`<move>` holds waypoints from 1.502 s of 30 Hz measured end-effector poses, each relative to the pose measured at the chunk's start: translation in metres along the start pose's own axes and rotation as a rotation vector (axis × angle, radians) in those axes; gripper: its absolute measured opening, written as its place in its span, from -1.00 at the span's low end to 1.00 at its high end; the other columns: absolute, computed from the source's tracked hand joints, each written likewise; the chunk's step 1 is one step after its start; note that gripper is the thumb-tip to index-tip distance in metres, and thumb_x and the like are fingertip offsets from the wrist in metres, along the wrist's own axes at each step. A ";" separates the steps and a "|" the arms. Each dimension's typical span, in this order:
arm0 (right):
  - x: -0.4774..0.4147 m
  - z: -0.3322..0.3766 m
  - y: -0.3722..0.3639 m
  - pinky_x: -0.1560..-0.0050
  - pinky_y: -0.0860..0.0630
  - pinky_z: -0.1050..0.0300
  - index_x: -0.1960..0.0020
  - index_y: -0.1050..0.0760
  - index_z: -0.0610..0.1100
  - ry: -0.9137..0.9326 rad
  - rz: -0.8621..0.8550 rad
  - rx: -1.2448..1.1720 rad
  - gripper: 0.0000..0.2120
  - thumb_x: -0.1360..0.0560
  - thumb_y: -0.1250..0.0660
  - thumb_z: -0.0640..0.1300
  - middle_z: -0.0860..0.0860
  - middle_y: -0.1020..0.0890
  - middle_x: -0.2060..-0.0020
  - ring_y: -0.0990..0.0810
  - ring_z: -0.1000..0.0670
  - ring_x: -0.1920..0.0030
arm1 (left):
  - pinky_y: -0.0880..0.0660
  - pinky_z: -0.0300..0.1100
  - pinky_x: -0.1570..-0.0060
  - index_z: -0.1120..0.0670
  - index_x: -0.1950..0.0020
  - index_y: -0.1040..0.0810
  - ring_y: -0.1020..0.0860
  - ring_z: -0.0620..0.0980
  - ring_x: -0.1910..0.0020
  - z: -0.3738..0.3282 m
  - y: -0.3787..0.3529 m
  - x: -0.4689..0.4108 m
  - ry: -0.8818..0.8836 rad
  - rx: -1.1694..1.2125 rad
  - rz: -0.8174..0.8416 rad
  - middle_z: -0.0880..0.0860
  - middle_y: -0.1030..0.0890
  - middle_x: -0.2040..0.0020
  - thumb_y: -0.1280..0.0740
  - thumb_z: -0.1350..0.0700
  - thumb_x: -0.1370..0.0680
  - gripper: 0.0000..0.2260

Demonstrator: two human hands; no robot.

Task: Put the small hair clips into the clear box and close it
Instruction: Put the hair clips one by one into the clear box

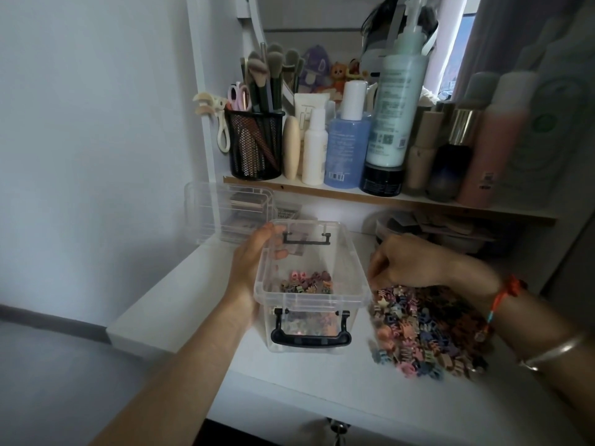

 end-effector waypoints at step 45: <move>0.013 0.035 0.034 0.36 -0.33 0.37 0.22 -0.65 -0.06 0.120 -0.165 -0.777 -0.93 -0.40 -0.39 -0.13 0.10 -0.62 0.40 -0.36 0.18 0.47 | -0.37 -0.18 0.29 0.00 0.12 -0.55 -0.53 -0.04 0.14 0.000 -0.001 0.003 -0.020 -0.026 -0.005 0.03 -0.57 0.12 -0.18 -0.02 -0.56 -0.80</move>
Point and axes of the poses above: each hand's wrist, its own x-axis away from the middle knuckle, its own y-axis out of the back of the hand, z = x × y, the point moved 4 cm from there along -x, towards the middle knuckle
